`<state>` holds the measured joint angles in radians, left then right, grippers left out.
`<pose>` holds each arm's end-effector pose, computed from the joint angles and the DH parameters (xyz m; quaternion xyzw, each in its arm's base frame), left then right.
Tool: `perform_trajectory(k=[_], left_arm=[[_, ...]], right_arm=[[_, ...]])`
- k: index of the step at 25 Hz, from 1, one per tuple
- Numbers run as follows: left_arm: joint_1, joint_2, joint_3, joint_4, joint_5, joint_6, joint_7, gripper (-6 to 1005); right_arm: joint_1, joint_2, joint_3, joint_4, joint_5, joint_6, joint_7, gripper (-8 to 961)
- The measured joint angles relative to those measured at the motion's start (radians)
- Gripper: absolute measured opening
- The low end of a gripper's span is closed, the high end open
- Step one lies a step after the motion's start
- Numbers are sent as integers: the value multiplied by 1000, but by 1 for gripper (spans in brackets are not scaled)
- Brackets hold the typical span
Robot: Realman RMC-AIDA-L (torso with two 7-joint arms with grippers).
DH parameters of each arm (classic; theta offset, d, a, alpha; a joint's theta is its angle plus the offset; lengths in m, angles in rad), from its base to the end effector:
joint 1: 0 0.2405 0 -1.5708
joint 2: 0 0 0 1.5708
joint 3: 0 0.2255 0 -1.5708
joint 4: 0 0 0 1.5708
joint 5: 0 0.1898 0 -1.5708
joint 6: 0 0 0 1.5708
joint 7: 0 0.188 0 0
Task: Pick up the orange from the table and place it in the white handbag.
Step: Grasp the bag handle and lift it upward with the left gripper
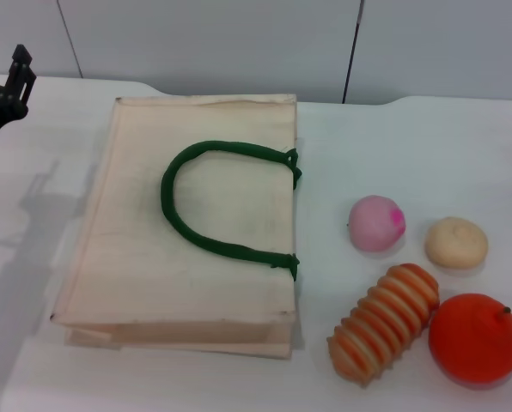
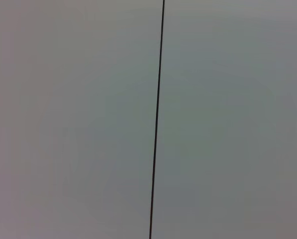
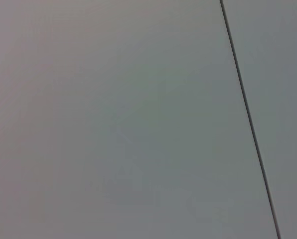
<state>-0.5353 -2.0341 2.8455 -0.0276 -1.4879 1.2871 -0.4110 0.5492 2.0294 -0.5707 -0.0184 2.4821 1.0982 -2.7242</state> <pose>-0.2884 0.3739 0.0711 -0.6423 -0.2373 -0.3715 0.6270 0.3201 0.3841 0.0738 -0.5994 0.3197 0.3371 0.6519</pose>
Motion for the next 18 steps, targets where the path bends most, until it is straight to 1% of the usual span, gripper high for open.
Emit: perform_trajectory(k=[13,18], left_arm=[[-2,3,0,0,1,-2,-25,579],[-6,7,14,-16,12,-7,-125,579]], right_arm=[[0,0,0,0,3,0,0,868],[0,0,0,0,3,0,0,867]])
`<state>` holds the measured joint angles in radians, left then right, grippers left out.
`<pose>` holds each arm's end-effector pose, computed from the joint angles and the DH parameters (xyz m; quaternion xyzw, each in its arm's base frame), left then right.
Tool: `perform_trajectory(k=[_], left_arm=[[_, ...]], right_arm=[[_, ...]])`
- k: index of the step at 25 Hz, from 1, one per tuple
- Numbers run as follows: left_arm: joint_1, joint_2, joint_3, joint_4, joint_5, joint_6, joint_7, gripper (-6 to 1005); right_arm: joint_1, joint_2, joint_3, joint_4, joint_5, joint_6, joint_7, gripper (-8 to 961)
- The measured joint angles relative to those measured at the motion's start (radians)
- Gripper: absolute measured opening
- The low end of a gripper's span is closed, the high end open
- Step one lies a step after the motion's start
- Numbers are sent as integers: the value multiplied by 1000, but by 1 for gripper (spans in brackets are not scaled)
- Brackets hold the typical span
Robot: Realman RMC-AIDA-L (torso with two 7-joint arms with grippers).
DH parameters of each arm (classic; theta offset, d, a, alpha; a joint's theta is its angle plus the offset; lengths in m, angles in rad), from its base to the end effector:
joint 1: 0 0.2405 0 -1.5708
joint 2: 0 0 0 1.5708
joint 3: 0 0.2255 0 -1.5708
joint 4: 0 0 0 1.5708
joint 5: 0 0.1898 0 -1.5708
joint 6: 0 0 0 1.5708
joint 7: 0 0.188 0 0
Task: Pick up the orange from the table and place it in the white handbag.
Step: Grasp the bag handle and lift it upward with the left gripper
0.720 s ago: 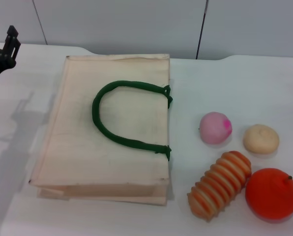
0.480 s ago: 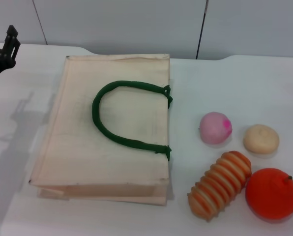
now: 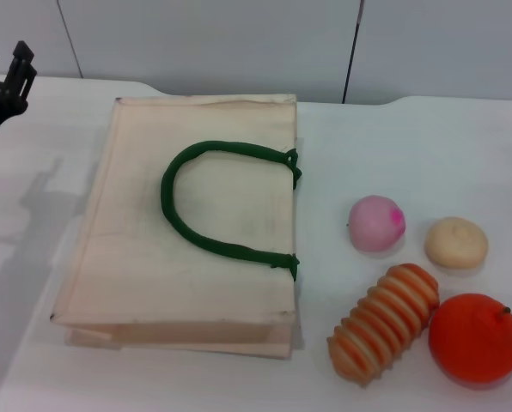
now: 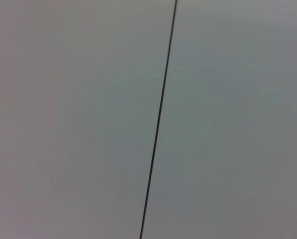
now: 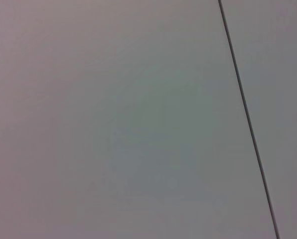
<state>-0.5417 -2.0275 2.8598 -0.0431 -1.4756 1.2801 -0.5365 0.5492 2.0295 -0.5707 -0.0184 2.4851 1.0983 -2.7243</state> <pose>-0.2879 0.3764 0.0724 -0.6380 -0.2681 -0.4003 0.6007 0.3203 0.3840 0.0742 -0.5982 0.3201 0.3375 0.6526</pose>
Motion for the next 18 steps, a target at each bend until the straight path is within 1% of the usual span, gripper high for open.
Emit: perform_trajectory(k=[3,7,9,11,12,14,16,18], left_arm=[[-1,2,1,-17,23,0,-68,579],[-19,4,1,-101,128,-1,-269,578],[-38,4,1,-177,209,-2,-423,578],[-63,5,2,-255,313,-2,-575,578],[-83,6,2,-306,391,-2,-683,578],[-114,5,3,-376,491,-2,-822,578],[-139,4,3,-428,581,-2,-924,578],[-164,5,3,-454,666,-1,-1001,578]], right_arm=[[0,0,0,0,0,0,0,867],[-2,-1,0,0,0,0,0,867],[-1,-2,0,0,0,0,0,867],[0,-2,0,0,0,0,0,867],[0,-2,0,0,0,0,0,867],[0,-2,0,0,0,0,0,867],[0,-2,0,0,0,0,0,867],[0,-2,0,0,0,0,0,867]])
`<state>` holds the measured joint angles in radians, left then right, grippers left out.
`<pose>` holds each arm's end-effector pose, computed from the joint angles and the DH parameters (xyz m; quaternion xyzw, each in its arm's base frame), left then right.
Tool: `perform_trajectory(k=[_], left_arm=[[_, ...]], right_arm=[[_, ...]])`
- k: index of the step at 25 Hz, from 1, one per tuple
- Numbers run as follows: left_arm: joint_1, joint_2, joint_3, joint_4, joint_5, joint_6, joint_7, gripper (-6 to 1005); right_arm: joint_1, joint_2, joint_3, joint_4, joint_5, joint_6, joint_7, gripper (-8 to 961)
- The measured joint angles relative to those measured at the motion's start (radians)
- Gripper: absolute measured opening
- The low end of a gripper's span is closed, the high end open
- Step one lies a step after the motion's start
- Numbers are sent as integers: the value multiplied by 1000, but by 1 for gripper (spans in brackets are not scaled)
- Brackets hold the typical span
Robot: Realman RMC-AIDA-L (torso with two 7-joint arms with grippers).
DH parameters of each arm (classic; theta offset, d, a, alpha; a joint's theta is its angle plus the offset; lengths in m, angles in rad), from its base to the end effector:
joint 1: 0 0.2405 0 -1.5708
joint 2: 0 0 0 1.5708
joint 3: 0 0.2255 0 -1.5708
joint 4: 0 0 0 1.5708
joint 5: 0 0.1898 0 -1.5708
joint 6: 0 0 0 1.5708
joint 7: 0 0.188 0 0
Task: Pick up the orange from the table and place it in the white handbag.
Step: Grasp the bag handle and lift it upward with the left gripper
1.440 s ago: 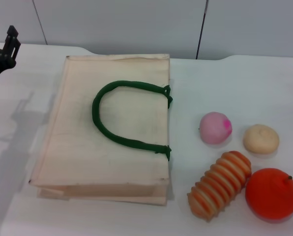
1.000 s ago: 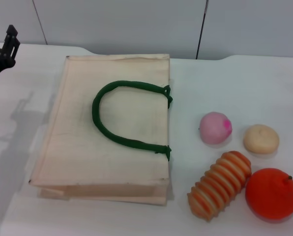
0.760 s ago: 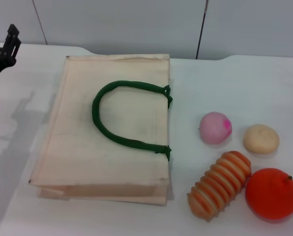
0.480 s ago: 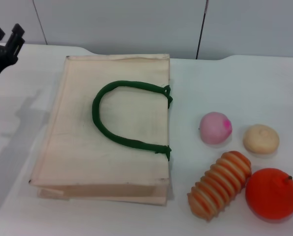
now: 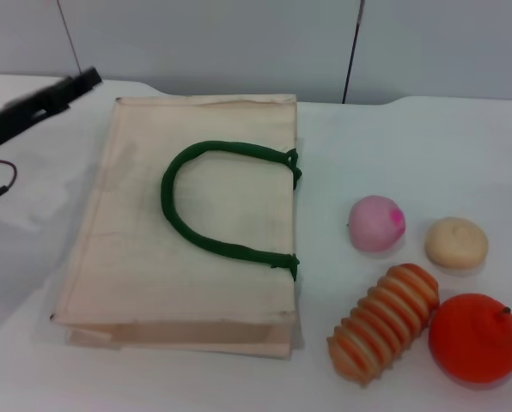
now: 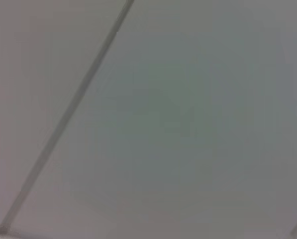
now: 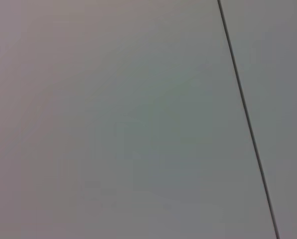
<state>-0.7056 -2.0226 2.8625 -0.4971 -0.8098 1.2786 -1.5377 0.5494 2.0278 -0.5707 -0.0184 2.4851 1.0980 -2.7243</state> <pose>-0.2761 0.3972 0.0611 -0.7238 -0.4536 -0.3684 0.3669 0.3206 0.3843 0.0750 -0.5982 0.3195 0.3372 0.6530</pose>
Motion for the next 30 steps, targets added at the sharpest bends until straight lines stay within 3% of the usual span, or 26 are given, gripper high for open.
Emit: perform_trajectory(k=[8,14,19,30], left_arm=[[-102,8,0,-76,334,20,-235,577],[-174,30,0,-84,563,46,-340,577],[-208,43,0,-85,666,76,-391,577],[-269,39,0,-72,797,80,-442,576]], right_arm=[[-3,-1,0,0,0,-1,0,866],[-4,-1,0,0,0,-1,0,866],[-6,-2,0,0,0,-1,0,866],[-1,-2,0,-2,2,1,13,866]])
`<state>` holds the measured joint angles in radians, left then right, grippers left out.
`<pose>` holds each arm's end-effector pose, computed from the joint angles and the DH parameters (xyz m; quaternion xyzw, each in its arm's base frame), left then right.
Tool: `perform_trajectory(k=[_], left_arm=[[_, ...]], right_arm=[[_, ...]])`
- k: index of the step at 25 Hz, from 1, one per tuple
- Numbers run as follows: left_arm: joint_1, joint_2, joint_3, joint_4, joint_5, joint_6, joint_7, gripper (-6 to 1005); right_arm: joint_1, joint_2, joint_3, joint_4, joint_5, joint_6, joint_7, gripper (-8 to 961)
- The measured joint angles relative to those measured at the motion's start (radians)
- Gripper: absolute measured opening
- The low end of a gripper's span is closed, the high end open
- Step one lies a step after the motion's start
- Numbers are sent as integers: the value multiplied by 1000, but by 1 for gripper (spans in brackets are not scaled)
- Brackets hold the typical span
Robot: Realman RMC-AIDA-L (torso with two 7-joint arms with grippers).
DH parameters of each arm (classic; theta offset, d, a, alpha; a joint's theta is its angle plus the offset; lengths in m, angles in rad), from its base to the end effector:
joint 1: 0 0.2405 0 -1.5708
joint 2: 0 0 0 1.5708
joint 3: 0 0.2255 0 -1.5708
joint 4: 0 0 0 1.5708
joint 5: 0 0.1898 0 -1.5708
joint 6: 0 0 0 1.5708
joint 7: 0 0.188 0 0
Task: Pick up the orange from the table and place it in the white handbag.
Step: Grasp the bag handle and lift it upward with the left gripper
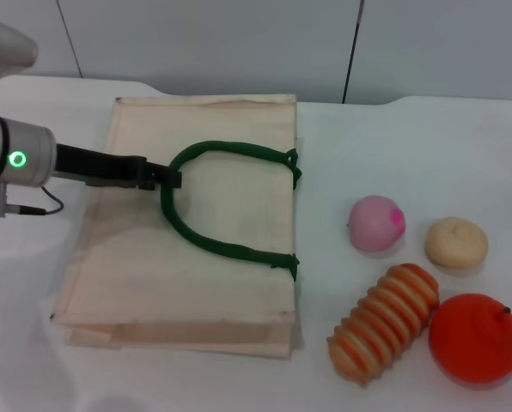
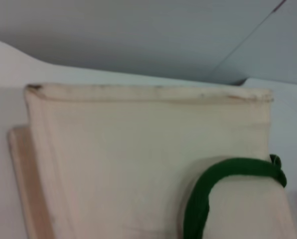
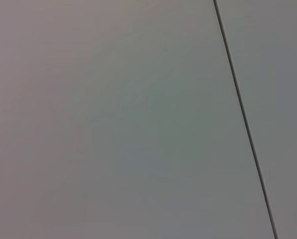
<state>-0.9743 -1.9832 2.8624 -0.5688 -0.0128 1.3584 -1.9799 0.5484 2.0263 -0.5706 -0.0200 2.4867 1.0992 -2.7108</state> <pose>-0.2509 0.3888 0.0060 -0.8145 -0.5374 -0.1039 0.1925 0.3210 0.3842 0.0765 -0.5950 0.3224 0.3417 0.6521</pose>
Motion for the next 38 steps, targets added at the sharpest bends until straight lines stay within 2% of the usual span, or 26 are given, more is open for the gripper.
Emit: perform_trajectory(k=[10,20,32,38], left_arm=[[-14,3,0,90,30,-92,-12,575],[-26,5,0,133,117,-193,-74,575],[-37,12,0,193,148,-290,-75,580],[-37,9,0,194,148,-296,-67,367]], right_arm=[[4,0,0,0,0,4,1,865],[7,2,0,0,0,7,5,865],[7,2,0,0,0,7,12,864],[7,2,0,0,0,7,13,864]])
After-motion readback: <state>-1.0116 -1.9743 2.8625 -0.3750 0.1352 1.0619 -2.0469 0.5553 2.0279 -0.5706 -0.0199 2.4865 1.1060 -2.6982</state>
